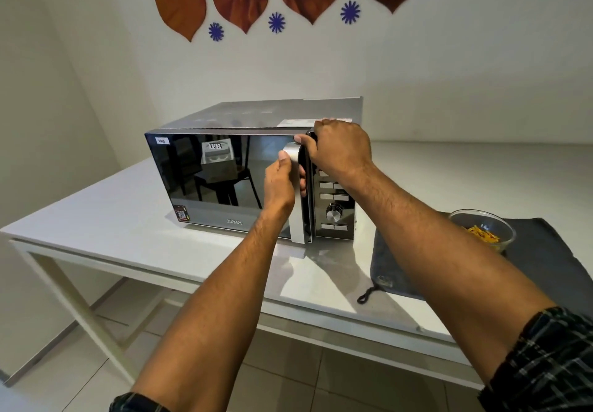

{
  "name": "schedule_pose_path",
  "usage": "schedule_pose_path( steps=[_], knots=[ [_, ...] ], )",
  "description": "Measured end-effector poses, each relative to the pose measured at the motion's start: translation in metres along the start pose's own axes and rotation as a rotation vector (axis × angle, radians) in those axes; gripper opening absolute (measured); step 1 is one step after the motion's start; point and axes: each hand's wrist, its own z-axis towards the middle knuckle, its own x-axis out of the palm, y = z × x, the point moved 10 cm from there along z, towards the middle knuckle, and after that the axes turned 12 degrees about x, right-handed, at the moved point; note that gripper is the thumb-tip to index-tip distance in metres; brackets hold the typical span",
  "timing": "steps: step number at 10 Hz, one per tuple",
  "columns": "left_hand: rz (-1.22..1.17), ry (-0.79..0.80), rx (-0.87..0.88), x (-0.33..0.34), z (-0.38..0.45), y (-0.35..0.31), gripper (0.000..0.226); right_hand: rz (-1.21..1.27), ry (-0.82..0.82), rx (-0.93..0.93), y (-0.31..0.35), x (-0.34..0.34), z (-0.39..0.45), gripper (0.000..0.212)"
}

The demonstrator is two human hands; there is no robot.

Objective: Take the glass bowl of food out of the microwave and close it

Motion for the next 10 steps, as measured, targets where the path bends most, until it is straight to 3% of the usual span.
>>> schedule_pose_path(
  steps=[3, 6, 7, 9, 10],
  knots=[
    [-0.018, -0.096, 0.006, 0.006, 0.005, 0.004, 0.055, -0.044, -0.028, 0.047, 0.001, 0.005, 0.004, 0.064],
    [0.179, -0.191, -0.002, 0.003, 0.009, 0.010, 0.056, -0.021, -0.077, 0.036, 0.000, 0.002, 0.005, 0.049],
    [0.404, -0.235, 0.057, 0.007, -0.004, -0.006, 0.037, 0.138, -0.152, -0.059, -0.007, 0.009, -0.003, 0.036],
    [0.675, -0.316, 0.399, 0.030, -0.041, -0.052, 0.056, 0.237, -0.381, -0.041, -0.072, 0.001, -0.049, 0.051],
    [0.728, -0.156, 0.574, 0.063, -0.053, -0.056, 0.065, 0.220, -0.373, 0.012, -0.107, 0.007, -0.067, 0.056]
  ],
)
